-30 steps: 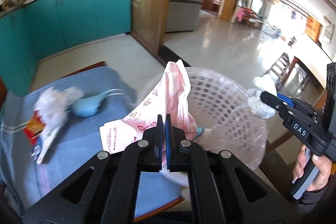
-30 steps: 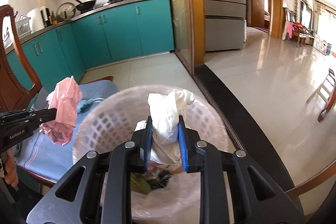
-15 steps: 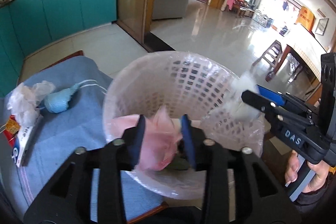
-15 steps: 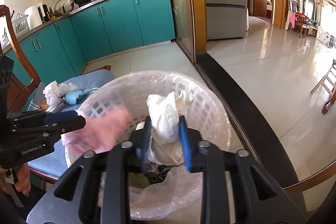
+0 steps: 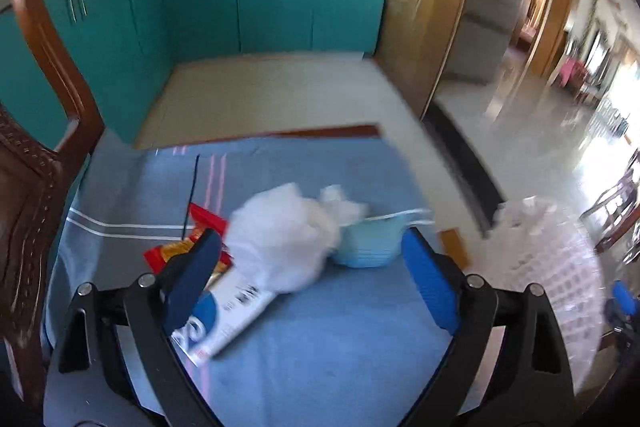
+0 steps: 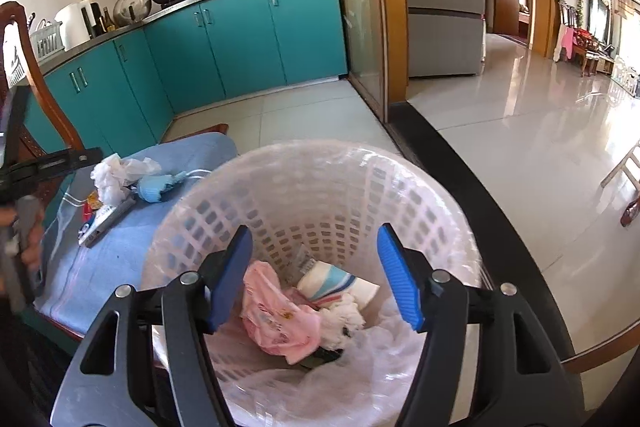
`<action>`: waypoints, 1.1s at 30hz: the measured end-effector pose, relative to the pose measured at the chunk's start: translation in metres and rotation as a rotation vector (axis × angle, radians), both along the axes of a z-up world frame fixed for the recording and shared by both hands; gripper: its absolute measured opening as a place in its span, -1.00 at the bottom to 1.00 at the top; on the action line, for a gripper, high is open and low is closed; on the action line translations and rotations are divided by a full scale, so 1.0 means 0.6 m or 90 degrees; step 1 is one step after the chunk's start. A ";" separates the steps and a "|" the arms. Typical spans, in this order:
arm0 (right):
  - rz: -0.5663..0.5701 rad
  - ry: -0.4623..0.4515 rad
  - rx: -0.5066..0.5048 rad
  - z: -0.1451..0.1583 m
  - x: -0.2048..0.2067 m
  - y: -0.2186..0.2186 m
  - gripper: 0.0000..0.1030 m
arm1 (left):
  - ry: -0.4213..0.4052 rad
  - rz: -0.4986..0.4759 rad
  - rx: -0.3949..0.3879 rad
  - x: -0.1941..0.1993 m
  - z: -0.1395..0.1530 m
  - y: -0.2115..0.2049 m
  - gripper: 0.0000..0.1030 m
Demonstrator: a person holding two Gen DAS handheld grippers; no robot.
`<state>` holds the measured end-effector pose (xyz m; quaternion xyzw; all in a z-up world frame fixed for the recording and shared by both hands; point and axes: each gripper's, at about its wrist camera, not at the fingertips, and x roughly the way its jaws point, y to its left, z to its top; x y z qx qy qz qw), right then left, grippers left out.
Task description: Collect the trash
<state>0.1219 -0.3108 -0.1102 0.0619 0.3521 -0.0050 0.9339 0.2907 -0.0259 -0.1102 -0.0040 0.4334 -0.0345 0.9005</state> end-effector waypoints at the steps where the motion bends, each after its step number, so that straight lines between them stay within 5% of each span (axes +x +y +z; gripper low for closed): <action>1: 0.007 0.000 0.002 0.002 0.005 0.008 0.25 | 0.018 -0.011 0.010 0.018 -0.012 -0.001 0.78; 4: 0.030 -0.002 0.004 0.008 0.020 0.037 0.34 | 0.042 -0.030 0.054 0.050 -0.049 -0.009 0.64; 5: 0.037 -0.003 0.004 0.009 0.023 0.046 0.34 | 0.051 -0.032 0.059 0.053 -0.059 -0.008 0.16; 6: 0.046 -0.004 0.005 0.012 0.028 0.056 0.35 | 0.063 -0.037 0.053 0.057 -0.065 -0.005 -0.13; 9: 0.077 -0.003 0.010 0.015 0.051 0.090 0.38 | 0.053 -0.035 0.006 0.028 -0.063 0.018 -0.38; 17: 0.168 0.042 0.059 -0.003 0.149 0.219 0.38 | -0.013 0.028 -0.026 -0.121 -0.014 0.106 -0.42; 21: 0.163 0.081 0.073 -0.018 0.216 0.306 0.38 | 0.024 0.047 -0.028 -0.169 -0.036 0.135 -0.40; 30: 0.123 0.176 -0.040 -0.125 0.339 0.438 0.45 | 0.070 0.051 -0.026 -0.227 -0.077 0.171 -0.31; 33: 0.126 0.167 -0.083 -0.139 0.342 0.446 0.46 | 0.070 0.058 -0.030 -0.230 -0.085 0.182 -0.21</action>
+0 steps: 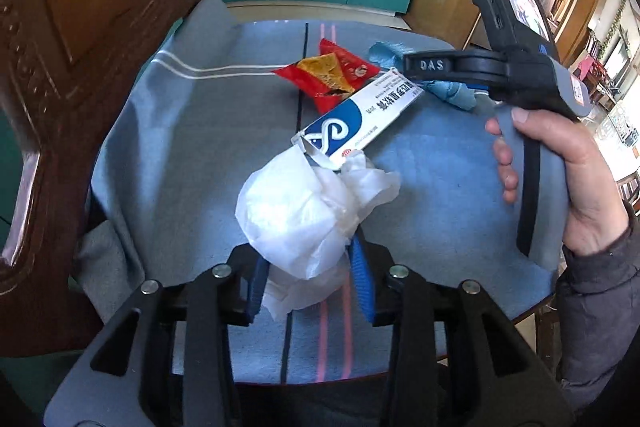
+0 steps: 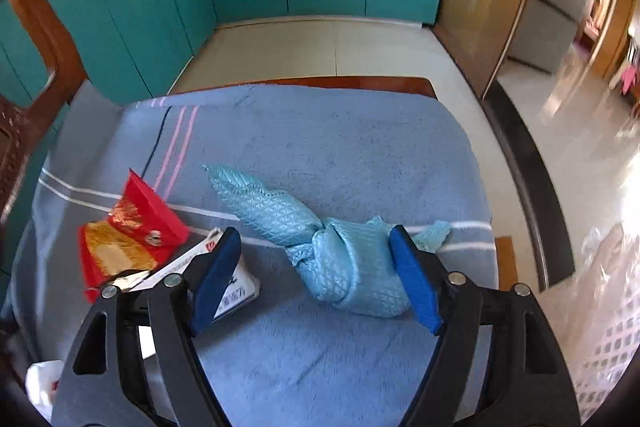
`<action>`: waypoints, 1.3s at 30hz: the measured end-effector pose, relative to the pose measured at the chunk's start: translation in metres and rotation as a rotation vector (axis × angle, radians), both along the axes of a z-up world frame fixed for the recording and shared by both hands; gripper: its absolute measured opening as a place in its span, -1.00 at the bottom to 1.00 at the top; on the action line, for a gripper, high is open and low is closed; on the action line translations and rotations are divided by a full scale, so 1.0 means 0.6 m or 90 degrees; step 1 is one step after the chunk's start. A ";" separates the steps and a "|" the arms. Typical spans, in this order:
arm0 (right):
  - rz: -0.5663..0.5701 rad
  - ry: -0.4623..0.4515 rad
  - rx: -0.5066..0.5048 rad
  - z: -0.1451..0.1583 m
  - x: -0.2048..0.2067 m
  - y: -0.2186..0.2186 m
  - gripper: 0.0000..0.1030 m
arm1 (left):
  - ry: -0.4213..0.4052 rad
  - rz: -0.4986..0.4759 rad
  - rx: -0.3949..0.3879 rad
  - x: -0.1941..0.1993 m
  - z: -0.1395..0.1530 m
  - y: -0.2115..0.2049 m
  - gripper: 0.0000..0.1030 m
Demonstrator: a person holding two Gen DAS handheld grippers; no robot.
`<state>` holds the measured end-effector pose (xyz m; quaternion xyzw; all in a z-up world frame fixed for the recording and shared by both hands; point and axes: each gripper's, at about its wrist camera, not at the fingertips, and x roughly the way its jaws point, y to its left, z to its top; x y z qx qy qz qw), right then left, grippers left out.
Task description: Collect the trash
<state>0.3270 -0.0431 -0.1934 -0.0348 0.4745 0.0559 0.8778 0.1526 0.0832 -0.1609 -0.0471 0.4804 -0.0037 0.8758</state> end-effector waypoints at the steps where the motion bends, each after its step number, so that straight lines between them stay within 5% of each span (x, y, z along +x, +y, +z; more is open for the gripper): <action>1: 0.008 0.007 -0.001 -0.004 -0.001 0.000 0.46 | -0.001 0.003 -0.003 -0.001 -0.001 0.003 -0.18; 5: 0.038 0.005 -0.011 -0.010 -0.013 -0.004 0.30 | -0.009 0.014 -0.012 -0.006 -0.002 0.010 0.19; 8: 0.041 -0.005 -0.032 -0.009 -0.025 -0.012 -0.19 | -0.013 0.013 -0.015 -0.010 0.001 0.012 0.20; 11: 0.068 0.008 -0.019 -0.001 -0.032 -0.014 -0.29 | -0.016 0.017 -0.021 -0.011 0.002 0.016 0.19; 14: 0.074 0.000 -0.015 0.005 -0.047 -0.014 -0.31 | -0.020 0.027 -0.026 -0.013 0.003 0.019 -0.15; 18: 0.074 -0.016 0.007 0.023 -0.081 -0.019 -0.31 | -0.032 0.047 -0.023 -0.014 0.006 0.027 -0.36; 29: 0.106 -0.039 0.076 0.084 -0.205 -0.065 -0.31 | -0.036 0.058 -0.031 -0.011 0.007 0.029 -0.36; 39: 0.138 0.015 0.090 0.043 -0.246 -0.052 -0.31 | -0.031 0.047 -0.032 -0.013 0.006 0.019 -0.35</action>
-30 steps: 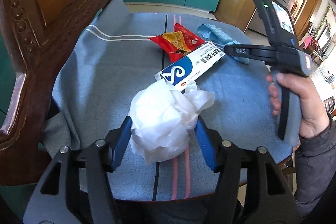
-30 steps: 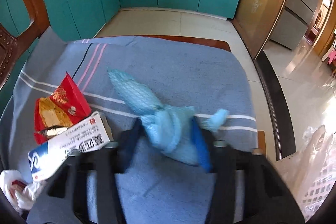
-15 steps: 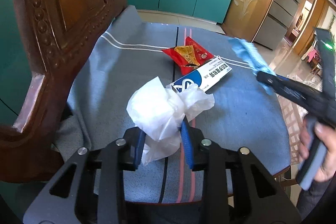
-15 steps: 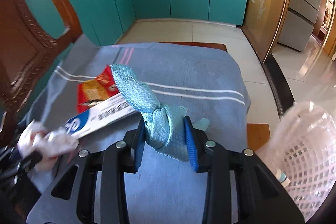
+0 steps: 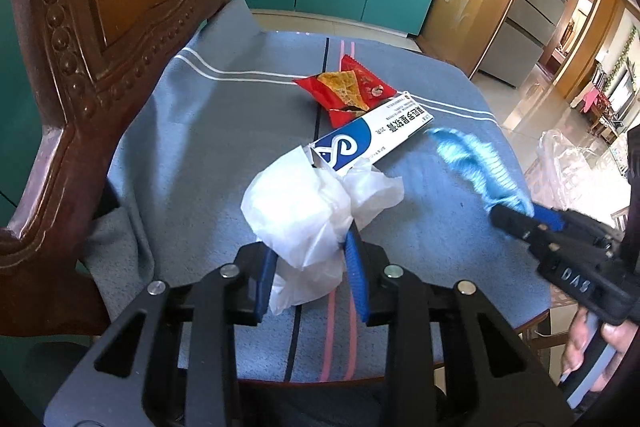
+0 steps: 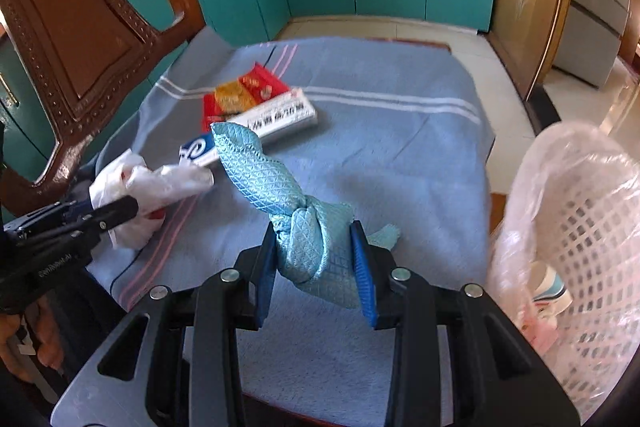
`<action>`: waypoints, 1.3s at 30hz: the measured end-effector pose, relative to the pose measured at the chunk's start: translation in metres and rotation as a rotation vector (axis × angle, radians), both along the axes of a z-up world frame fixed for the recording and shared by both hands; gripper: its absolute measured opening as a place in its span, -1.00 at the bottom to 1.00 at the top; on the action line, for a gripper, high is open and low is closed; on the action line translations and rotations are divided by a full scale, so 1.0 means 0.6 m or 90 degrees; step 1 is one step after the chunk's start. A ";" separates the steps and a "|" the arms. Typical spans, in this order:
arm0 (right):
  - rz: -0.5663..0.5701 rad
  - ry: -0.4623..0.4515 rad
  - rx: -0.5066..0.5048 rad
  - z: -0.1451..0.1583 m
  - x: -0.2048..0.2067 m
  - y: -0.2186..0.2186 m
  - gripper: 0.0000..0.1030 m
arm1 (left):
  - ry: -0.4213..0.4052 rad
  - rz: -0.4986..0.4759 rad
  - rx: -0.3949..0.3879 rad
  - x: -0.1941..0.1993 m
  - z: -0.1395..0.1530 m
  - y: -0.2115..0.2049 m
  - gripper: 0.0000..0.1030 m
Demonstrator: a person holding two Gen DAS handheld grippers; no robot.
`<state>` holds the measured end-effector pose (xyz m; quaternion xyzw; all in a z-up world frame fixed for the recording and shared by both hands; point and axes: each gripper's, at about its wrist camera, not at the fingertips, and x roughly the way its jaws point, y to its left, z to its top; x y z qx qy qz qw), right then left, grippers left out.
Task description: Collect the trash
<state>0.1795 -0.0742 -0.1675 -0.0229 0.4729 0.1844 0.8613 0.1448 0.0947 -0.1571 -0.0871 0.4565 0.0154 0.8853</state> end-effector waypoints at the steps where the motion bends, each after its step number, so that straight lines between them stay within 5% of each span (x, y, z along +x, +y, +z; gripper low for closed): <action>1: 0.003 0.005 0.005 -0.003 -0.001 0.003 -0.31 | -0.001 0.000 -0.001 0.000 0.001 0.000 -0.34; 16: 0.058 -0.012 -0.021 -0.002 -0.012 0.031 -0.20 | 0.011 0.014 -0.002 0.000 -0.004 0.001 0.12; 19: 0.055 -0.013 -0.025 -0.006 -0.007 0.031 -0.09 | 0.017 0.015 0.000 0.000 -0.007 0.001 0.14; 22: 0.049 -0.021 -0.030 -0.009 -0.001 0.032 0.24 | 0.020 0.017 -0.002 0.000 -0.009 0.000 0.15; 25: 0.047 -0.024 -0.047 -0.020 0.007 0.039 0.40 | 0.019 0.017 0.001 -0.001 -0.009 -0.001 0.34; 35: 0.076 -0.009 -0.068 -0.054 0.003 0.060 0.40 | 0.023 0.020 0.002 0.000 -0.013 0.000 0.36; 39: 0.077 -0.008 -0.060 -0.052 0.002 0.055 0.01 | 0.026 0.019 0.003 0.001 -0.015 -0.002 0.36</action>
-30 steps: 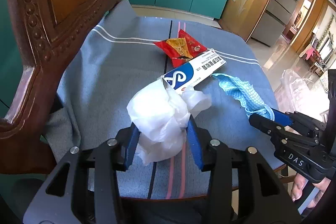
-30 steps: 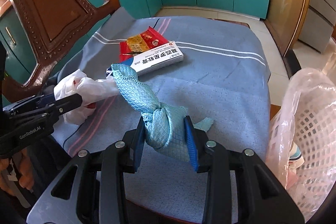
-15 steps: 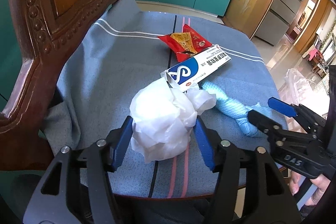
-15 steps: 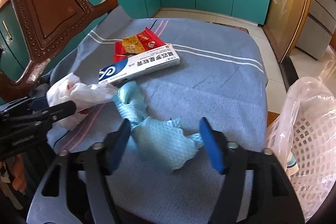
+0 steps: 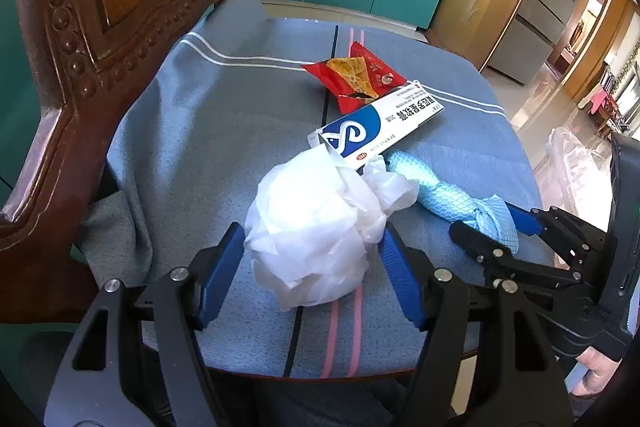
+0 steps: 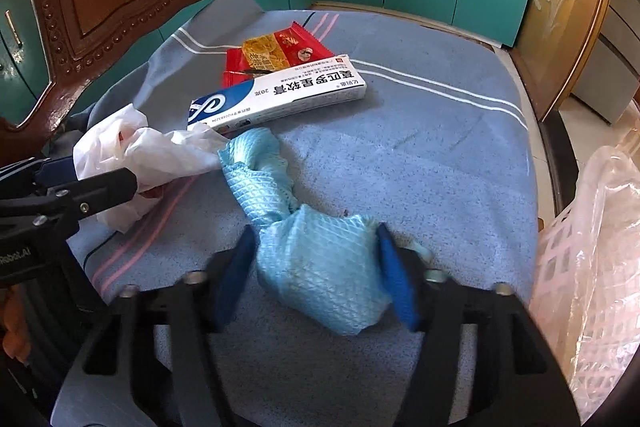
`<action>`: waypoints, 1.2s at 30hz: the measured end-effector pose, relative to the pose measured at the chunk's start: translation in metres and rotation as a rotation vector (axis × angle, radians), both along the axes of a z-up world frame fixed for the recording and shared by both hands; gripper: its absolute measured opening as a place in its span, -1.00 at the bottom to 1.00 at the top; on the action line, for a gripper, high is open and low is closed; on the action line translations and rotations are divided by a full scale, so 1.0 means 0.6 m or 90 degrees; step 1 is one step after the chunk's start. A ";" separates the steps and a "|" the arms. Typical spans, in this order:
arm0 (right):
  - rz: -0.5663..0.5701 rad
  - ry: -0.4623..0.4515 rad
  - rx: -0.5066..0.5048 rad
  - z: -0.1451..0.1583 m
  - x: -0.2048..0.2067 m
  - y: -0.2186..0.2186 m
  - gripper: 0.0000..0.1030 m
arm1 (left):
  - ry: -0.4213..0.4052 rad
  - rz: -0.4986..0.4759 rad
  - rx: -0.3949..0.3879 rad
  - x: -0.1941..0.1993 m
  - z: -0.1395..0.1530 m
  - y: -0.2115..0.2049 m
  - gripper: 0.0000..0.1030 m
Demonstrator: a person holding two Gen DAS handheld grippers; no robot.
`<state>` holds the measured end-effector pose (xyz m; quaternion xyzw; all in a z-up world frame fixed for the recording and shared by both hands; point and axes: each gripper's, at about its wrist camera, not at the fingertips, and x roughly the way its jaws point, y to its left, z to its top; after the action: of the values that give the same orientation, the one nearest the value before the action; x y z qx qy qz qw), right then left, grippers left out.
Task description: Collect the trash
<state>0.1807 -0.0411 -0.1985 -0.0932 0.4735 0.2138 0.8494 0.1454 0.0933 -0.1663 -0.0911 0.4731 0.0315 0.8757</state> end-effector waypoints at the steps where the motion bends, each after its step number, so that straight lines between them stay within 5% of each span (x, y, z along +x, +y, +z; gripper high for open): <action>1: 0.001 0.001 0.003 0.001 0.000 -0.001 -0.04 | 0.001 0.000 0.000 0.000 -0.001 -0.001 0.36; 6: 0.004 -0.007 0.014 0.007 -0.007 -0.003 -0.26 | 0.003 0.000 0.001 -0.001 -0.003 -0.002 0.36; 25: -0.085 -0.007 0.036 0.023 0.007 -0.064 -0.26 | 0.006 0.004 -0.001 -0.007 -0.006 -0.002 0.40; 29: -0.059 0.010 0.083 0.033 0.000 -0.064 -0.10 | 0.005 0.005 -0.004 -0.007 -0.003 0.001 0.41; 33: -0.057 -0.008 0.065 0.042 -0.002 -0.059 0.23 | 0.009 0.004 -0.005 -0.006 -0.004 0.002 0.52; 36: -0.057 -0.007 0.064 0.042 -0.001 -0.057 0.28 | 0.008 0.005 -0.005 -0.004 -0.003 0.004 0.58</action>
<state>0.1802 -0.0751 -0.1733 -0.0305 0.4614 0.1982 0.8642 0.1431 0.0955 -0.1680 -0.0962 0.4784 0.0335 0.8722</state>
